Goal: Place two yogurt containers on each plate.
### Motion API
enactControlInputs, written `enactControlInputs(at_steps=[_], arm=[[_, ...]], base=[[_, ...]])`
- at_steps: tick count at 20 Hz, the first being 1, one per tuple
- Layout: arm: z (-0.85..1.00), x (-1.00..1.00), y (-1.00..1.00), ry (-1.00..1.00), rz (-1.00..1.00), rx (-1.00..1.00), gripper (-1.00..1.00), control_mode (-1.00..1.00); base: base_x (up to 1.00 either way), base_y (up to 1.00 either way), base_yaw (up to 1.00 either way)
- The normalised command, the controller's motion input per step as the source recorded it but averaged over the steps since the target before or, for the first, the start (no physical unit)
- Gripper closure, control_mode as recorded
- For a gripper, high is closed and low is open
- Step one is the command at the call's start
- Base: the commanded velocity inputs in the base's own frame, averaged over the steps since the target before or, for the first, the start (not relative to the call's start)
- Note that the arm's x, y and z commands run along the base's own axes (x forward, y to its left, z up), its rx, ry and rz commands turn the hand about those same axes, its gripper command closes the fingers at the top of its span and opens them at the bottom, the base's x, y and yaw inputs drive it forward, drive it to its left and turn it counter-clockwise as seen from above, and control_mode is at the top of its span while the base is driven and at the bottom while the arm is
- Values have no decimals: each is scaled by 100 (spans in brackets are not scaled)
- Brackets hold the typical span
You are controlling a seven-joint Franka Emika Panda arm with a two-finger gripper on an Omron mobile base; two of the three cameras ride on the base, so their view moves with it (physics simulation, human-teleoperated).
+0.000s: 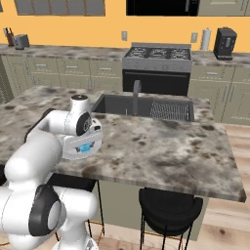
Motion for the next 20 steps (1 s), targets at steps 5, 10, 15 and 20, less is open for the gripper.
enactControlInputs(at_steps=[5, 10, 15, 20], arm=[[-27, 28, 0, 2, 0, -4, 100, -100], [-3, 3, 17, 0, 0, 0, -100, -100], [0, 0, 14, 1, 0, 0, -100, -100], [0, -1, 3, 0, 0, 0, -100, -100]], base=[[0, 0, 0], [0, 0, 0], [0, 0, 0], [0, 0, 0]])
